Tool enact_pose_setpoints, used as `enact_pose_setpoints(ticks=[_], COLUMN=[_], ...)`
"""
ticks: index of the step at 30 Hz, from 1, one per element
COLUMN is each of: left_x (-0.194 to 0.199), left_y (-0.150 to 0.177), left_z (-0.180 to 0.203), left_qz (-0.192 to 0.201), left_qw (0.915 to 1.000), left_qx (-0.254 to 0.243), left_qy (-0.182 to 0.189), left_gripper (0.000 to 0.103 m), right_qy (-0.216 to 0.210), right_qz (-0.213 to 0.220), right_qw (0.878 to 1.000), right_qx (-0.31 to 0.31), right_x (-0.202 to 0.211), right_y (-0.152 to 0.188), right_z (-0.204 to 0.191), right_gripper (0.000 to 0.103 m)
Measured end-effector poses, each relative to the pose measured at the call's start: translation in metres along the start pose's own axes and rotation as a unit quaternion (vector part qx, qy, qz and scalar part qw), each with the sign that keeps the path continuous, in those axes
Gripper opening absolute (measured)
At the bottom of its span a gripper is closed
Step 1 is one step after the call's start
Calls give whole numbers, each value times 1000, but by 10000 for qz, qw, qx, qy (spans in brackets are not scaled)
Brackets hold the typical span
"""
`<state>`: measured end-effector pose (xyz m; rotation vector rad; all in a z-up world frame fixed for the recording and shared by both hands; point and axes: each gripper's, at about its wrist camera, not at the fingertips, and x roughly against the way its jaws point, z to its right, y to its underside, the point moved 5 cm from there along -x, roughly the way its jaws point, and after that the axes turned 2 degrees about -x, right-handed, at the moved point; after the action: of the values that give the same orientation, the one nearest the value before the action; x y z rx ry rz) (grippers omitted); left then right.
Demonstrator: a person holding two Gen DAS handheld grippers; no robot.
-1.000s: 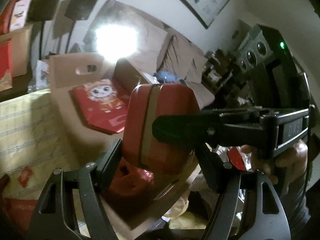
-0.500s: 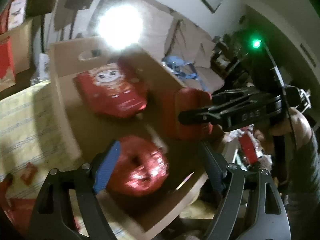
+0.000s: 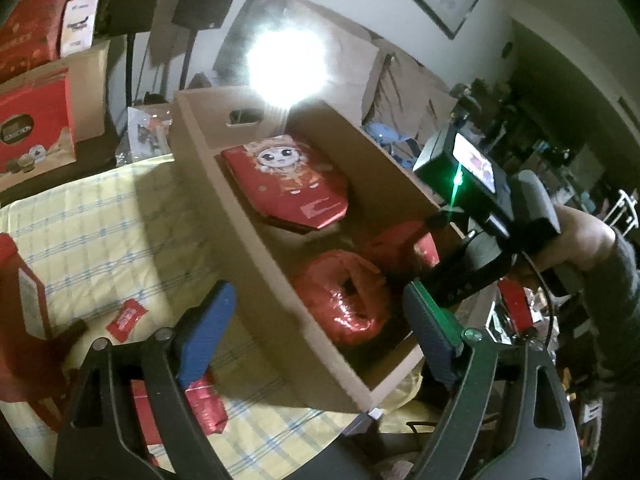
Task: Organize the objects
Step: 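Lower the red rounded box into the cardboard box and open the right gripper, then withdraw the right gripper from the box toward the small red candy packet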
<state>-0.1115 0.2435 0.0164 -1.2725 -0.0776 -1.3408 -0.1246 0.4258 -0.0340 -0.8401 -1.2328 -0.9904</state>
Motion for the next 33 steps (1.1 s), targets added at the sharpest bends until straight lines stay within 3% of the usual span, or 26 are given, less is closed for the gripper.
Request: enact_pose_setpoints(ticks=[5,12,16,23,33], left_x=[7,22,42,73,103], left_y=[4,5,2,-1,13], left_z=[-11,-26,-38,-57,-86], left_qz=[16,88,335,549,567], left_qw=[9996,9986,9964,9868,9785], left_qx=[-33,46,95,-5,104], left_qy=[-277,-528,-771,-1524,-1979], left_gripper=[91,92,98,99,103], right_qy=[212,11,-113,-365,-813], right_qz=[-2,568,1071,1998,2474], right_qw=[9998,9980,9934,9785,9654], right_qx=[55,-273,-391,-373,-160], right_x=[-6,27,57,104,125], right_y=[4,2,-3,-25,-52], right_z=[2,15,10,-42,-107], right_gripper=[89,90,90,90,90])
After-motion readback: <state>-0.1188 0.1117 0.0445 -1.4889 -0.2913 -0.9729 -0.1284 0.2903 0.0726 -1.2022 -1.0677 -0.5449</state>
